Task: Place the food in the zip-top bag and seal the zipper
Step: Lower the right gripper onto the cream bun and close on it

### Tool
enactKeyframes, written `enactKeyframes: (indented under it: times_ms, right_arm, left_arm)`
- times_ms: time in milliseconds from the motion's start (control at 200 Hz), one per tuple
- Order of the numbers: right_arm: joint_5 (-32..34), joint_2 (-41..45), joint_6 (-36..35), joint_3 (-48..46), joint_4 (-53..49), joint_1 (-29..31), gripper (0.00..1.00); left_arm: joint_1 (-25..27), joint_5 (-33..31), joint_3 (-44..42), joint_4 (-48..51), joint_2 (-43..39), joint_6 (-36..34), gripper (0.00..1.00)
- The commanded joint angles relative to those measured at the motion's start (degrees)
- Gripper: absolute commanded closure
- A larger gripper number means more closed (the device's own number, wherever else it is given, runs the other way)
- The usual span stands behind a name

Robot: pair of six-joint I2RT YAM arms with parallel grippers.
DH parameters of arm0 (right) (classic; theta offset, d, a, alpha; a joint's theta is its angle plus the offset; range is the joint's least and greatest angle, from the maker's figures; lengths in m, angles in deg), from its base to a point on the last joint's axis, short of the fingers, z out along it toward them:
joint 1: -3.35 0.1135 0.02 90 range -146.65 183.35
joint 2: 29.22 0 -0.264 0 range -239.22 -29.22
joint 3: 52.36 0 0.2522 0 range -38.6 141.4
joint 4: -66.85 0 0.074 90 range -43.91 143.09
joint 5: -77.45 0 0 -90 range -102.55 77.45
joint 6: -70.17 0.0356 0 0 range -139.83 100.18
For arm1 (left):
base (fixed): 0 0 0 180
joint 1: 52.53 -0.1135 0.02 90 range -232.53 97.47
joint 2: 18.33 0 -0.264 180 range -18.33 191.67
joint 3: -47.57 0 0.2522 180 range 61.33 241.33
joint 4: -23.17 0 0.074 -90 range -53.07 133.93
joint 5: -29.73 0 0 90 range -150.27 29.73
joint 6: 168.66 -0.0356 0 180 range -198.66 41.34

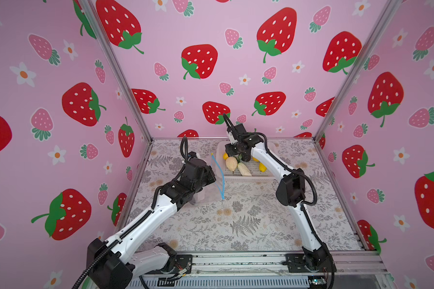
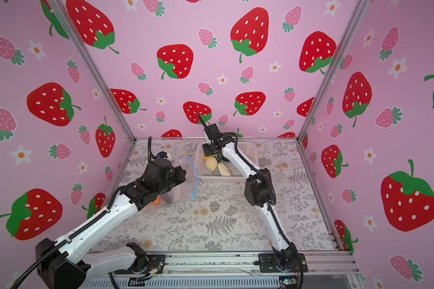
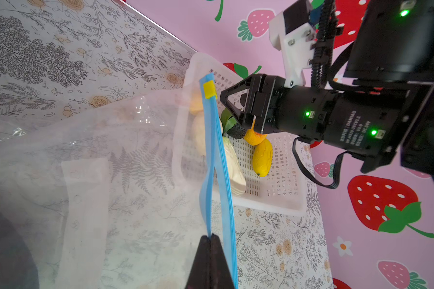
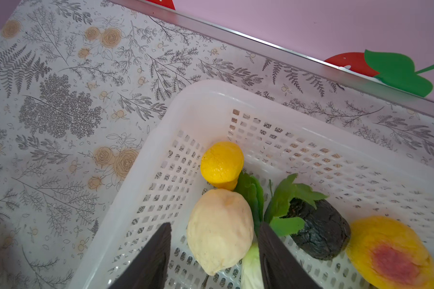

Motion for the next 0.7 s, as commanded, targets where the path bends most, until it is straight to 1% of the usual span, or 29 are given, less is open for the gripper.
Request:
enactKeyframes:
  times_ms: [0, 270, 365, 410, 475, 490, 690]
  right_arm:
    - [0.56, -1.03, -1.67, 1.04, -1.9, -0.26, 0.4]
    - [0.36, -4.0, -2.27, 0.83, -1.88, -0.26, 0.36]
    - [0.78, -4.55, -3.06, 0.13, -1.63, -0.28, 0.32]
    - [1.06, -4.76, -3.16, -0.42, -1.37, -0.27, 0.27]
    - [1.25, -4.92, -3.58, -1.11, -0.9, -0.34, 0.24]
    - [1.25, -5.01, -3.6, -1.22, -0.8, -0.35, 0.22]
    - [1.27, -5.98, -3.91, -1.86, 0.13, -0.32, 0.2]
  left_arm:
    - [-0.26, -0.64, 0.68, -0.55, 0.24, -0.62, 1.0]
    - [-0.28, -0.44, 0.73, -0.61, 0.32, -0.59, 1.0]
    - [-0.32, -0.28, 0.72, -0.74, 0.41, -0.62, 1.0]
    - [-0.26, -0.13, 0.69, -0.83, 0.49, -0.61, 1.0]
    - [-0.26, -0.08, 0.61, -0.92, 0.6, -0.53, 1.0]
    - [-0.26, -0.03, 0.64, -0.92, 0.59, -0.53, 1.0]
    - [-0.26, -0.03, 0.69, -1.0, 0.5, -0.5, 1.0]
